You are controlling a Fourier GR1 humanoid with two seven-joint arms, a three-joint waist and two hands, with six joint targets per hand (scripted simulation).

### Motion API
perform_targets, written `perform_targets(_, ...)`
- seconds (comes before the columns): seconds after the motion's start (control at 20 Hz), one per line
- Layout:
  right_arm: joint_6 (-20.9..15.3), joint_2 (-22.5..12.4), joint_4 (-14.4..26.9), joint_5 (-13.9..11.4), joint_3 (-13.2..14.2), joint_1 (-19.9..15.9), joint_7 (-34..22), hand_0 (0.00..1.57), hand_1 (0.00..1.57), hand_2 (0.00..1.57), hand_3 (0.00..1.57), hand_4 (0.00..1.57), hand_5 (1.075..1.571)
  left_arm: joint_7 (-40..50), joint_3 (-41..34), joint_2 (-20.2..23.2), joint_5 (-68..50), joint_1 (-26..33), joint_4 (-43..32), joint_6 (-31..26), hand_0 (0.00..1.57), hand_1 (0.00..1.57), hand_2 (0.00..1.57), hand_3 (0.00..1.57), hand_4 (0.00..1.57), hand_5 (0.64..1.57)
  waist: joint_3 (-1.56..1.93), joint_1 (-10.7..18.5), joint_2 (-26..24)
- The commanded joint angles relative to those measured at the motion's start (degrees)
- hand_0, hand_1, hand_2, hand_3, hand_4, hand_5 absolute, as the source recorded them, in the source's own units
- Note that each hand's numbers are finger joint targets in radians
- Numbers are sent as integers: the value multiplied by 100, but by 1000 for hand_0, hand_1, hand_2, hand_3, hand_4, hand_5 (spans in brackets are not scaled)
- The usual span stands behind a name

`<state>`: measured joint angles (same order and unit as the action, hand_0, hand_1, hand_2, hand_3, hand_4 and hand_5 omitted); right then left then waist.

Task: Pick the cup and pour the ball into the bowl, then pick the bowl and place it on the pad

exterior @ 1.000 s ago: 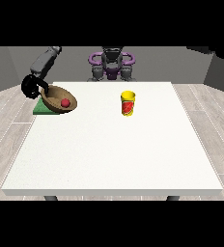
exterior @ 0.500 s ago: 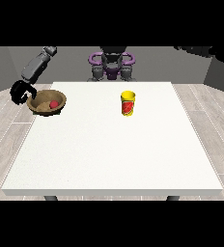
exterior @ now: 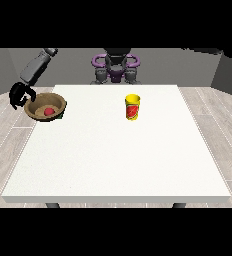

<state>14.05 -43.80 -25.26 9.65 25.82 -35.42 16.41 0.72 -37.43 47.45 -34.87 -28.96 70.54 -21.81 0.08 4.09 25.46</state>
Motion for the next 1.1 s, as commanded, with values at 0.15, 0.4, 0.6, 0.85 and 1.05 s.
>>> perform_targets(0.15, -218, 462, 232, -263, -331, 83, -206, 1571, 1571, 1571, 1056, 988, 1563, 435, 241, -92, -76, 173, 23, 103, 0, 0, 0, 0, 667, 1555, -1, 18, -682)
perform_targets(0.4, 46, 460, 296, -126, -298, 111, -607, 1571, 1571, 1571, 1401, 952, 1545, 363, 254, 11, -41, 206, -435, -60, 0, 0, 0, 0, 654, 1544, -5, -164, -949)
perform_targets(0.6, -258, 121, 564, 85, 11, 11, -985, 1033, 1033, 991, 694, 0, 1562, 250, 168, 131, -50, 266, -386, -167, 0, 0, 0, 0, 654, 1539, -3, 7, -722)
perform_targets(0.85, -226, -212, 639, 32, 0, -48, -1179, 0, 0, 0, 0, 0, 1485, 343, 240, -110, -270, 258, -70, -87, 0, 0, 0, 0, 761, 1544, 1, 66, -911)
perform_targets(1.05, 25, -418, 537, 51, -37, -310, -1498, 0, 0, 0, 0, 0, 1416, 1006, 714, -582, -500, 197, 431, 227, 0, 0, 0, 0, 983, 1570, 0, 39, -1730)
